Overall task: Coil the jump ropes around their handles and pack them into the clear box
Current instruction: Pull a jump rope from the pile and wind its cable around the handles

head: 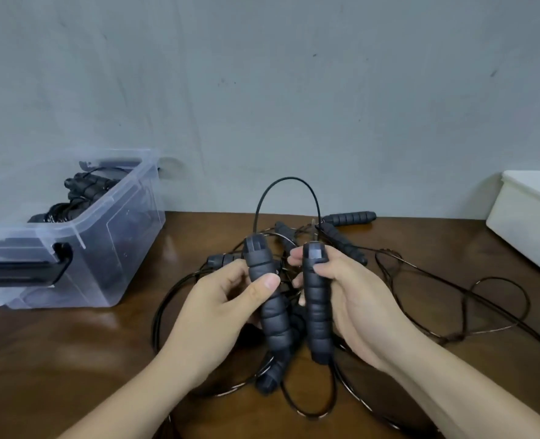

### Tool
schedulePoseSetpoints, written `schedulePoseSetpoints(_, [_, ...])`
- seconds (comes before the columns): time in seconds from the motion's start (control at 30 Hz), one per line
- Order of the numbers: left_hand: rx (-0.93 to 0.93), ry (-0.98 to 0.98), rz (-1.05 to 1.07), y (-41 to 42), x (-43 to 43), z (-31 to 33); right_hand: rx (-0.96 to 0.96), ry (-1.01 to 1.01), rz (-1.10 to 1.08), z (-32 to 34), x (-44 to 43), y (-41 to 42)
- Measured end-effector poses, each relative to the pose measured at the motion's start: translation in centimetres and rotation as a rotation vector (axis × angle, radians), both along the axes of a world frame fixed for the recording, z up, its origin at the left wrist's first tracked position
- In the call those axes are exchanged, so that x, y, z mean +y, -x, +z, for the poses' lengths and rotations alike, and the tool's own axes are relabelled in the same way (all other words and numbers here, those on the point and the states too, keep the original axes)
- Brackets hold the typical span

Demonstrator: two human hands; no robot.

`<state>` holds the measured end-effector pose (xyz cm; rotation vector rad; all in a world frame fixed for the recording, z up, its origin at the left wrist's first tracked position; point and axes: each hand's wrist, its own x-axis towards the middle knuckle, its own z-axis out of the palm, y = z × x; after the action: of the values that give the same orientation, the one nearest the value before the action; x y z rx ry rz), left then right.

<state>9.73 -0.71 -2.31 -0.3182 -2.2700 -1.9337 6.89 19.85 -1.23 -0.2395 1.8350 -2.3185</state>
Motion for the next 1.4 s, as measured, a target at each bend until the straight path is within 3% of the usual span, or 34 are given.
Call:
schedulePoseSetpoints(0.13, [-0.08, -0.033, -0.062, -0.6, 0.8, -1.4, 0.22, -0.313, 0.009, -1.5, 0.8, -2.4])
schedulePoseSetpoints(0.37, [-0.079, 0.03, -0.094, -1.4, 2.0, -3.0, 0.238, -0.247, -0.243, -2.9, 0.8, -4.4])
schedulePoseSetpoints(0.5, [-0.09, -0.008, -0.054, -1.1, 1.9, -3.4, 0.247, -0.27, -0.157, -3.0, 0.5, -4.8])
schedulePoseSetpoints(0.73, [-0.186, -0.144, -0.014, -0.6, 1.3, -2.8, 0.359, -0.543, 0.004, -2.5, 1.2, -4.4])
schedulePoseSetpoints(0.9, [-0.048, 0.064, 0.052, -1.4, 1.5, -2.3, 0.512, -0.854, -0.026, -2.8, 1.9, -4.2])
schedulePoseSetpoints(1.0, [0.001, 0.111, 0.058, -1.7, 1.7, -2.1, 0.566, -0.928, -0.105, -3.4, 1.3, -4.2])
schedulePoseSetpoints(1.1, [0.077, 0.191, 0.112, -1.4, 1.5, -1.8, 0.544, -0.902, -0.152, -3.3, 1.5, -3.9])
schedulePoseSetpoints(1.27, [0.519, 0.447, 0.382, 0.1, 0.2, -0.3, 0.503, -0.892, -0.084, -2.6, 3.4, -3.4])
schedulePoseSetpoints(1.4, [0.631, 0.661, 0.172, 1.4, -0.2, -0.6, 0.552, -0.892, 0.005, -2.1, 3.7, -3.8])
